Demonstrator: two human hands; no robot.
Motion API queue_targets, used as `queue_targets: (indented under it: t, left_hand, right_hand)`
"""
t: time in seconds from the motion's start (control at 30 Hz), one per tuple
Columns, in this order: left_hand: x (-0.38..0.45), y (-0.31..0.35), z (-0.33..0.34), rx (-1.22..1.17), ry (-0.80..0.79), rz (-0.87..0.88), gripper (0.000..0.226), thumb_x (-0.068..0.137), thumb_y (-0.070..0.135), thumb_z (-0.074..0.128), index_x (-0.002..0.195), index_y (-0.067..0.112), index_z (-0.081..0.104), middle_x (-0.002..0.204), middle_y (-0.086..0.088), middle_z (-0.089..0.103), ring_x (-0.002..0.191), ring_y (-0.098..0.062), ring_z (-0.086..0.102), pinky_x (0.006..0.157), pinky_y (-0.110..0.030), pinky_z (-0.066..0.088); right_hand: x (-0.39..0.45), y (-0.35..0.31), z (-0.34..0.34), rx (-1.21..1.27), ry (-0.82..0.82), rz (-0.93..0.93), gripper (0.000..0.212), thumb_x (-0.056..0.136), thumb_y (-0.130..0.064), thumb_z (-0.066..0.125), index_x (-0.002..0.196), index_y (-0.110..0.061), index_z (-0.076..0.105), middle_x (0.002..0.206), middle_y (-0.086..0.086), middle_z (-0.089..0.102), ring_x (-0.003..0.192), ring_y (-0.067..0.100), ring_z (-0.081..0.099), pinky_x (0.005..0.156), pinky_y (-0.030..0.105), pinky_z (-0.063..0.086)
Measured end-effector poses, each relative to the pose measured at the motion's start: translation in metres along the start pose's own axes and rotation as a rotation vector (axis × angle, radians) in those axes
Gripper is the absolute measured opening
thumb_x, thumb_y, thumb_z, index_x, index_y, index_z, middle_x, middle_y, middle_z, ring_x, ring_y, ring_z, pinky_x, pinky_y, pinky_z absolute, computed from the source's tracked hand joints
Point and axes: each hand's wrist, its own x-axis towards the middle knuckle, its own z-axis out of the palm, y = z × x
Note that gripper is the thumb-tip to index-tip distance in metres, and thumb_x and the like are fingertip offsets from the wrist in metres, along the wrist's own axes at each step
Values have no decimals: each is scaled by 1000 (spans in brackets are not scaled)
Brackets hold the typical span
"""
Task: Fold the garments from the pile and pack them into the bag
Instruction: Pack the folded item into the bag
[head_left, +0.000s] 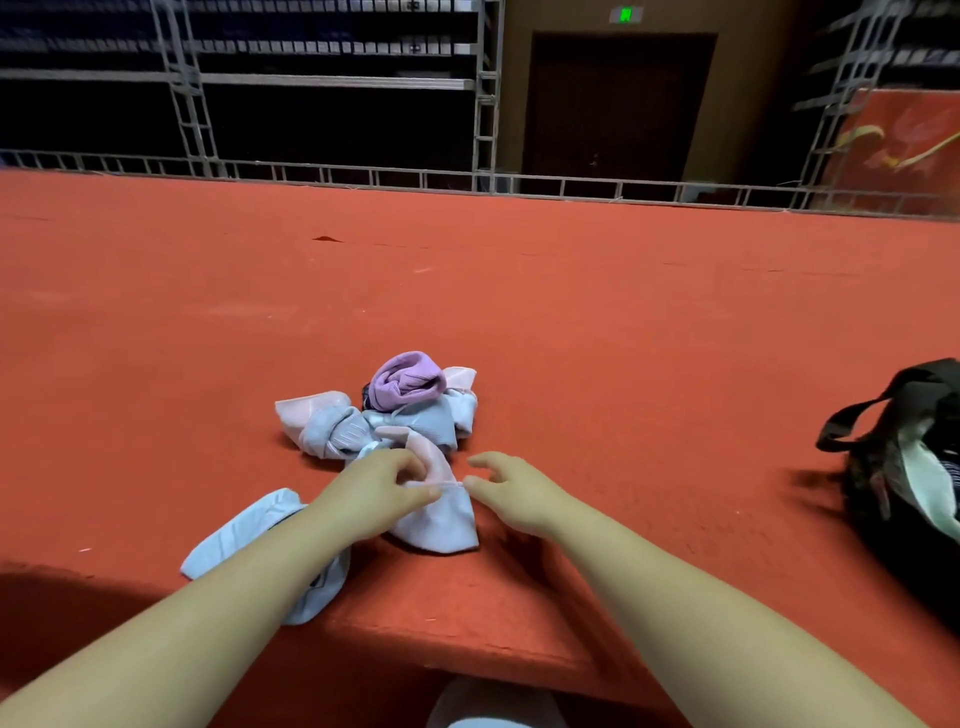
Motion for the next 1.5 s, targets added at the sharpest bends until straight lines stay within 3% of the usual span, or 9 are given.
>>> queue_targets:
  t: [0.2,0.4,0.63,0.8,0.9,1.07,1.27,1.33,1.5]
  left_hand:
    - [18,1,3,-135,135,-182,39,77,52,67,95,23,49,83,10,57,77,-11,55,63,-28,38]
    - [31,14,10,-94,162,-88,30,84,34,63,60,18,53,61,4,53,66,-19,51,60,-32,39]
    - [32,69,27,-455,337,116,29,88,15,61,65,2,48,60,-4,43,56,-9,36,55,-28,32]
    - [33,115,53,-760,322,127,24,91,14,57,68,13,54,62,3,51,55,-3,42,52,-19,34]
    - [42,135,67,-1003,268,35,19,91,21,58,73,14,61,73,-1,62,70,-14,54,65,-29,44]
    - [54,144,84,-1459,118,-181,18,95,19,52,80,13,59,76,-8,61,70,-21,57,67,-32,48]
    - [42,141,99,-1330,-46,-259,13,96,20,51,84,18,58,89,-2,65,80,-15,61,74,-33,44]
    - [43,140,101,-1128,69,-210,5,92,22,59,92,18,56,103,-5,63,87,-15,59,75,-32,43]
    - [49,156,84,-634,246,336,49,83,30,67,128,19,51,125,9,46,118,-6,42,101,-20,30]
  right_hand:
    - [2,-1,12,274,-72,70,23,99,-34,38,88,-16,47,71,2,56,49,16,51,48,25,38]
    - [-2,-2,9,435,-66,211,43,100,-45,27,114,-8,46,75,7,59,45,18,51,42,19,28]
    - [-21,9,-25,782,-48,462,56,84,-75,35,79,-23,54,58,-1,56,47,12,47,43,15,27]
    - [-43,24,-57,1076,131,428,24,90,-41,57,93,-18,61,80,5,62,66,20,62,60,30,55]
    - [-56,40,-73,1123,233,313,10,90,-8,55,82,-13,58,60,0,62,51,11,60,54,26,55]
    - [-80,67,-99,1112,359,178,12,94,-4,53,83,-3,57,49,-2,59,45,5,59,51,17,53]
    - [-85,82,-118,1271,543,78,13,94,-1,48,87,2,58,53,3,62,47,7,60,58,22,57]
    - [-86,85,-125,1143,597,73,13,95,-5,50,86,-2,60,69,10,65,56,11,63,61,23,56]
    - [-89,86,-141,781,519,46,14,95,-8,52,88,-1,64,92,17,62,83,24,58,80,40,50]
